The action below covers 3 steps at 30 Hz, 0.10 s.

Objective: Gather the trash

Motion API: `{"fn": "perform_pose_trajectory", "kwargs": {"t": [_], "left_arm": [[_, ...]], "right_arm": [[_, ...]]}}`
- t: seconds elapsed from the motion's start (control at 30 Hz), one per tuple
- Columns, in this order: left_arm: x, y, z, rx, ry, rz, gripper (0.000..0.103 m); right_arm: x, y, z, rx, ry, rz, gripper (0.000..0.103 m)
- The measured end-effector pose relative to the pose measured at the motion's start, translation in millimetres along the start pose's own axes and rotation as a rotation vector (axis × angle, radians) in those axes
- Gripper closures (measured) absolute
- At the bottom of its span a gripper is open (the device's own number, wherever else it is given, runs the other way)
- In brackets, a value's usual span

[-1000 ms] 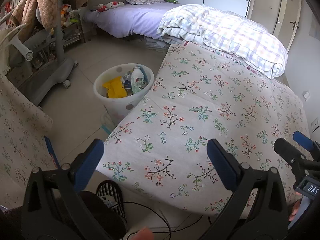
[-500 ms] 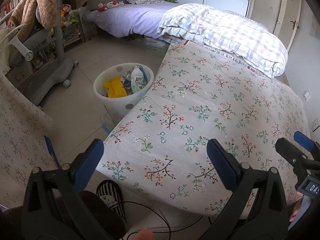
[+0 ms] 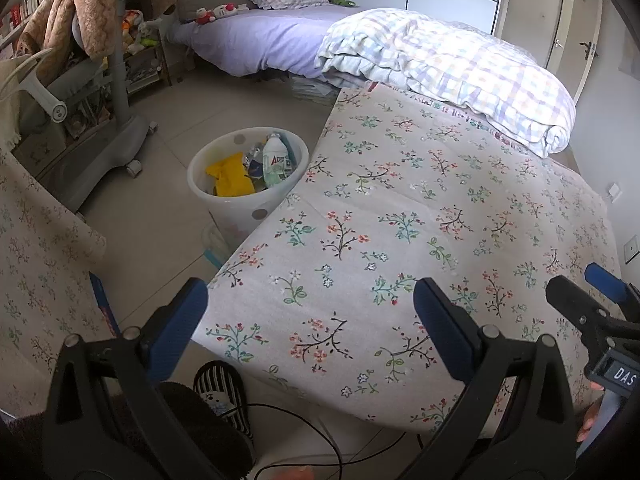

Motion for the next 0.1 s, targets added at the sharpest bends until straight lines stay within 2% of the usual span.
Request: {"fn": "perform_pose_trajectory", "kwargs": {"t": [0.1], "left_arm": [[-1.1,0.3,0.6,0.002,0.009,-0.015,0.001]], "right_arm": [[-3.3,0.5,3.0,-0.008,0.018,-0.001,0.0]]}}
Point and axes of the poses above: each gripper's, at about its wrist camera, not at the fingertips, and x roughly against the way its jaws point, z to its right, y to its underside, the point moved 6 cm from there along -x, roughly the way its jaws point, and after that the axes turned 2 degrees about z, right-handed, at the moved point
